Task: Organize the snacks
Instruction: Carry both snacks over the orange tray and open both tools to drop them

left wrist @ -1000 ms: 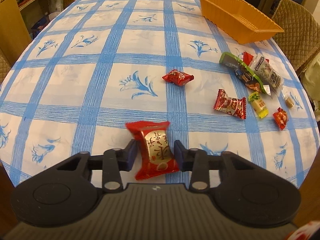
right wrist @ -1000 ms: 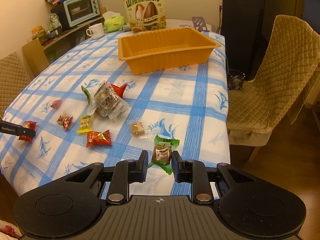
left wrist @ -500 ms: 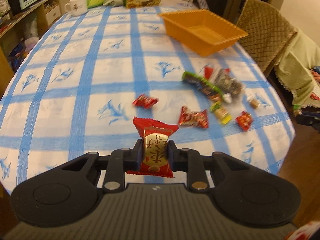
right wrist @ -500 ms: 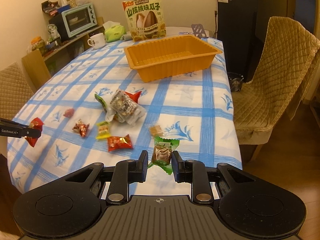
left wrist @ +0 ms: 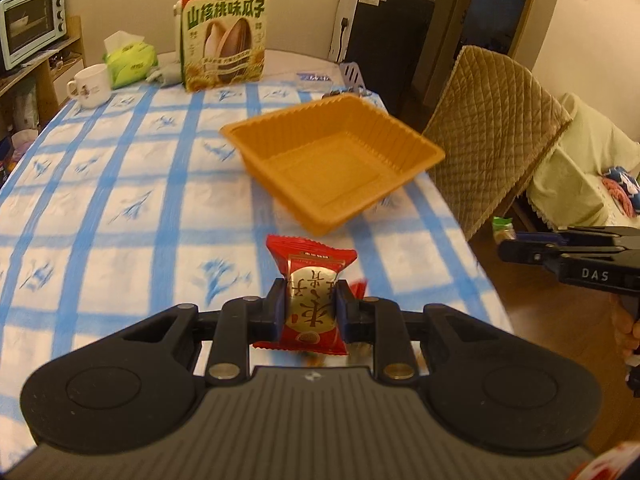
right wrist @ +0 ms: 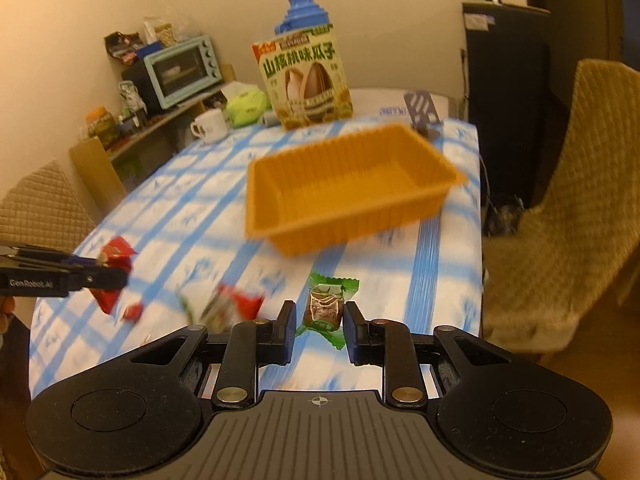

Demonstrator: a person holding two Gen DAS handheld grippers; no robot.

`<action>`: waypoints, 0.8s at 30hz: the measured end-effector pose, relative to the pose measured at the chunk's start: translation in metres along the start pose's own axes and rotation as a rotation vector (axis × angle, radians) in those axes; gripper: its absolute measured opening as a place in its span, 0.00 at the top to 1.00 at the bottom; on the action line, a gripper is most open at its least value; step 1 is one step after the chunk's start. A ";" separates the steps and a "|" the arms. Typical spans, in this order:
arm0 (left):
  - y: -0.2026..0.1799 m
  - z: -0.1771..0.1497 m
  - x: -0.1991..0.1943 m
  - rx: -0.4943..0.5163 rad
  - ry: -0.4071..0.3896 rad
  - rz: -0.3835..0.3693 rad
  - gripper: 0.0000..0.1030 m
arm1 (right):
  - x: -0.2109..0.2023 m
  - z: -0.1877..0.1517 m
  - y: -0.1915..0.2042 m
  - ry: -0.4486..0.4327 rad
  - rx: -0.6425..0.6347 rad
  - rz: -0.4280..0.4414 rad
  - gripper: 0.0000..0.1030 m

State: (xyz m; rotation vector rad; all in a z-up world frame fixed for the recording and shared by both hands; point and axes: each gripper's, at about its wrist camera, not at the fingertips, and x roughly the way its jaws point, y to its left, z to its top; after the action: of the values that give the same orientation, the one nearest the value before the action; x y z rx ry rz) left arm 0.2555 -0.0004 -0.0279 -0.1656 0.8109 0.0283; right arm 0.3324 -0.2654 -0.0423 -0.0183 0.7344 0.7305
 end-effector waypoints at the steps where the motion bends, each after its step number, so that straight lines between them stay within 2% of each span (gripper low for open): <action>1: -0.007 0.009 0.008 -0.004 -0.007 0.006 0.78 | 0.005 0.010 -0.009 -0.002 -0.008 0.009 0.75; 6: -0.035 0.054 0.051 -0.025 -0.016 0.037 0.78 | 0.036 0.052 -0.043 -0.011 -0.055 0.053 0.75; 11: -0.049 0.085 0.088 -0.048 -0.008 0.074 0.78 | 0.070 0.085 -0.071 -0.008 -0.080 0.096 0.75; 16: -0.056 0.102 0.120 -0.069 0.013 0.101 0.78 | 0.099 0.105 -0.088 0.015 -0.095 0.132 0.75; 24: -0.054 0.113 0.167 -0.125 0.067 0.142 0.78 | 0.143 0.115 -0.106 0.080 -0.091 0.157 0.75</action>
State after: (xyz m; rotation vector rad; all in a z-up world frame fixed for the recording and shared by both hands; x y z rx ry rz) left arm 0.4565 -0.0418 -0.0649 -0.2281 0.8873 0.2081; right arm 0.5399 -0.2291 -0.0679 -0.0734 0.7846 0.9169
